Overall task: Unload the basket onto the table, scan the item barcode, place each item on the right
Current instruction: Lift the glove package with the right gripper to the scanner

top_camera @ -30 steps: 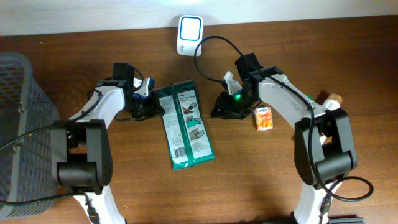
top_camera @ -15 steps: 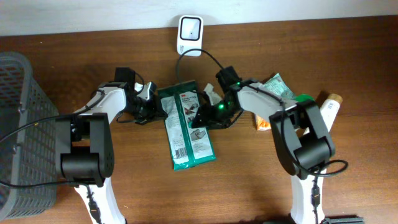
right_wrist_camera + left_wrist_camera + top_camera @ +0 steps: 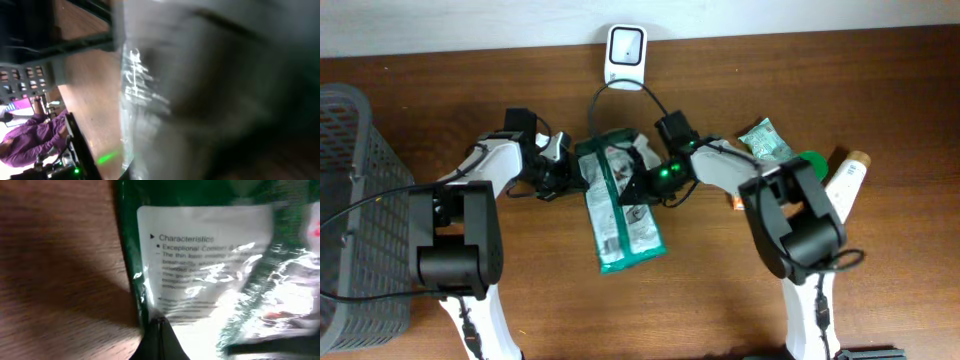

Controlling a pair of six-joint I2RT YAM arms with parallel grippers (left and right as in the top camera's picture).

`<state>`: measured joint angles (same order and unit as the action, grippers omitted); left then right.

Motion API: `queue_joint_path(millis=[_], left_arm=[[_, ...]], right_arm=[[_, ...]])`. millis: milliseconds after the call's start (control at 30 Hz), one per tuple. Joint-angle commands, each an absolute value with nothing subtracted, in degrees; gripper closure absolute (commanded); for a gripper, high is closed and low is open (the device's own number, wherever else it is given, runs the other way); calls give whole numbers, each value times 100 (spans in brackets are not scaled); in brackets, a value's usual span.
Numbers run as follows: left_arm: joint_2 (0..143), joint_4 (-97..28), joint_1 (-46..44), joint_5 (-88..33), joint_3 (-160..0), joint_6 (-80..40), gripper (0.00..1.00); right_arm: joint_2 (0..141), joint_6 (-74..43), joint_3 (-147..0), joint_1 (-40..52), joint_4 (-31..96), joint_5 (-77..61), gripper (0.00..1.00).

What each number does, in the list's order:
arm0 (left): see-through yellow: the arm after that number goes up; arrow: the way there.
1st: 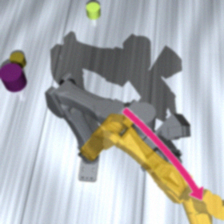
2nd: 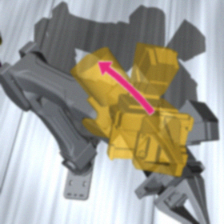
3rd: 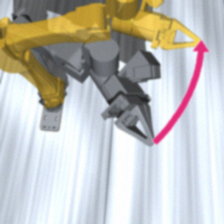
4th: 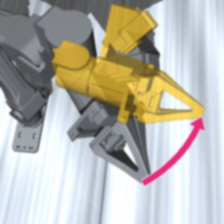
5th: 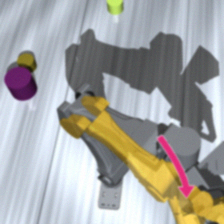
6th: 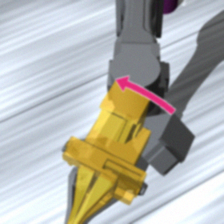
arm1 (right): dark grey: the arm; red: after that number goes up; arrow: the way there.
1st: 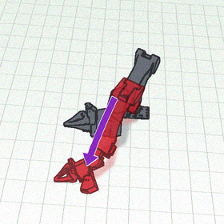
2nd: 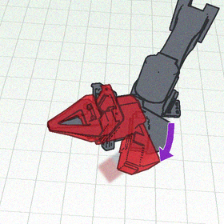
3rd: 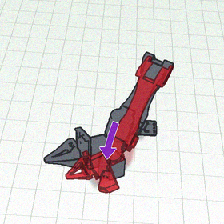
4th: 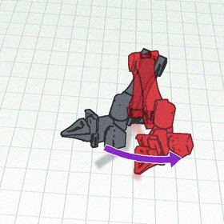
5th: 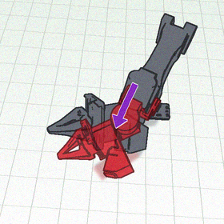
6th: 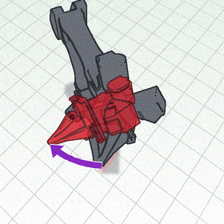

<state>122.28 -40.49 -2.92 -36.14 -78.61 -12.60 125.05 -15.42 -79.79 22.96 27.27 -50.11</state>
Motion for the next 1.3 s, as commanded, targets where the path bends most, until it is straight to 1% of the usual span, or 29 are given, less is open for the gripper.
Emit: queue_joint_path(millis=[0,67,100,167,200,267,300,367,400,433,533,600,667,700,767,867,933,1000,1067,1100,1167,1233,1267], left_arm=[[11675,-4117,-36,-3022,-7924,-1017,92],[11198,-4121,60,-2790,-7924,-1020,86],[11021,-4123,80,-2674,-7924,-1020,88],[10892,-4128,89,-2561,-7924,-1022,87],[10892,-4193,93,-2429,-7924,-1020,73],[10892,-4294,93,-2102,-7924,-1020,51],[10892,-4381,93,-1918,-7924,-1020,43],[10892,-4471,93,-1621,-7924,-1020,31],[10892,-4469,93,-1494,-7924,-1020,12],[10892,-4466,93,-1350,-7924,-1020,1],[10892,-4466,93,-1214,-7924,-1022,1],[10892,-4466,93,-1216,-7922,-1022,1],[10892,-4464,93,-1216,-7924,-1022,1],[10892,-4464,93,-1216,-7922,-1022,1],[10892,-4462,93,-1214,-7924,-1022,0],[10892,-4464,93,-1216,-7924,-1022,1],[10892,-4464,93,-1216,-7922,-1022,1],[10892,-4464,93,-1216,-7922,-1022,1],[10892,-4464,93,-1216,-7924,-1022,1],[10892,-4464,93,-1216,-7924,-1022,1],[10892,-4462,93,-1216,-7922,-1022,1],[10892,-4464,93,-1216,-7924,-1022,1],[10892,-4464,93,-1216,-7922,-1022,1]], right_arm=[[11345,-1378,-7972,1708,2919,-4945,96],[10829,-1229,-7972,1409,3098,-5135,96],[10580,-1229,-7972,1295,3124,-5223,96],[10073,-1249,-7975,1149,3127,-5402,96],[9671,-1253,-7983,1103,3109,-5564,96],[9297,-1483,-7983,1002,3055,-5730,96],[9091,-1809,-7983,902,2902,-5826,96],[8779,-2746,-7983,663,2383,-6158,96],[8735,-3459,-7983,545,2016,-6560,96],[8737,-4134,-7983,464,1706,-6873,96],[8742,-5052,-7983,246,1022,-7255,96],[8742,-5041,-7983,143,961,-7290,96],[8742,-4814,-7983,150,913,-7148,96],[8742,-4473,-7983,152,893,-6954,96],[8742,-4283,-7983,154,895,-6512,96],[8746,-3739,-8029,381,1155,-6012,96],[8746,-2934,-8208,655,2064,-5142,96],[8748,-2099,-8556,1120,3089,-3607,96],[8790,-1612,-9063,1540,3634,-2237,96],[8914,-1382,-9542,1664,3933,-1774,96],[9603,-742,-11139,1885,4711,-978,96],[10481,-34,-12650,2154,5083,-224,96],[10836,292,-13146,2268,5046,110,96]])
